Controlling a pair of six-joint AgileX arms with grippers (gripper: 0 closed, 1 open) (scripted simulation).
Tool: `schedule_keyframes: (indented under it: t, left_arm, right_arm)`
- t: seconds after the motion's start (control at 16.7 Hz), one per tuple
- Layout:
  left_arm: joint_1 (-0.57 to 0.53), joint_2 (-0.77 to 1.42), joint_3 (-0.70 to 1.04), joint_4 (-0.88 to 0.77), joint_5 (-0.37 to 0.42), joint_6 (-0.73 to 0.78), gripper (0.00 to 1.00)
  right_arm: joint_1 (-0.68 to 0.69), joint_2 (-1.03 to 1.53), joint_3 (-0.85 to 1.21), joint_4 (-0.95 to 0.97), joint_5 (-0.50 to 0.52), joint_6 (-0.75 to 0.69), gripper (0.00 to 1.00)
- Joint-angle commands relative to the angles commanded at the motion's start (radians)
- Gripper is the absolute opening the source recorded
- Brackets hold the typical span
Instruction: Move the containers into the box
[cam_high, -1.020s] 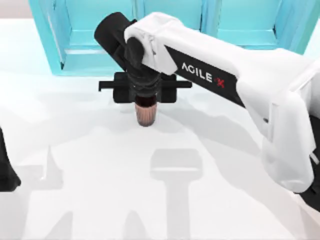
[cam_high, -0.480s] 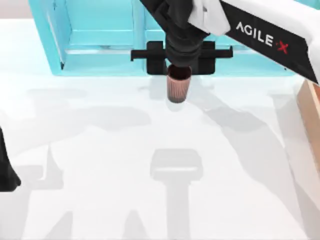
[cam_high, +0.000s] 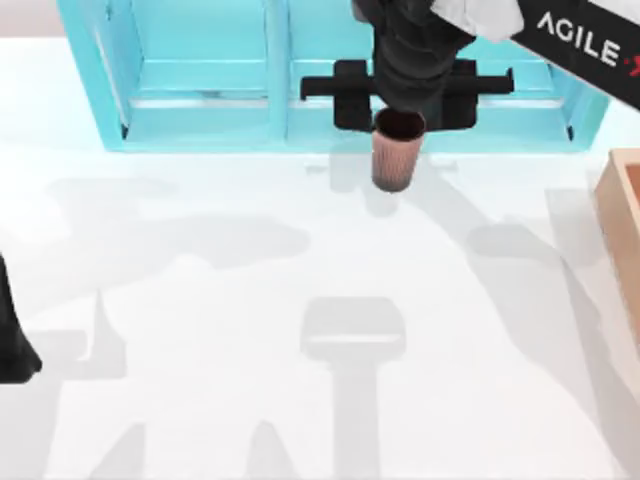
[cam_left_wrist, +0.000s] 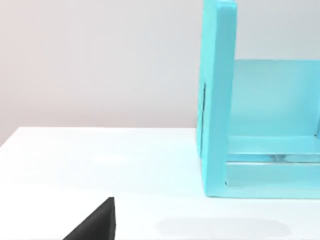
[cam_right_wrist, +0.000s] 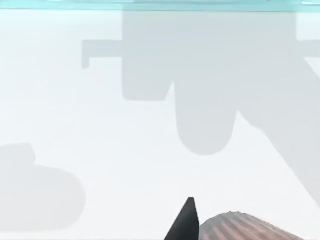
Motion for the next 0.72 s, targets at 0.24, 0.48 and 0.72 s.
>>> schedule_keyframes:
  t: [0.24, 0.48, 0.72]
  left_arm:
    - [0.0, 0.0, 0.0, 0.0, 0.0, 0.0, 1.0]
    - [0.0, 0.0, 0.0, 0.0, 0.0, 0.0, 1.0]
    - [0.0, 0.0, 0.0, 0.0, 0.0, 0.0, 1.0]
  right_arm:
    - [-0.062, -0.065, -0.063, 0.015, -0.038, -0.066, 0.0]
    - [-0.282, -0.253, -0.266, 0.051, -0.118, -0.272, 0.0]
    - [-0.599, -0.504, -0.555, 0.088, -0.198, -0.555, 0.0]
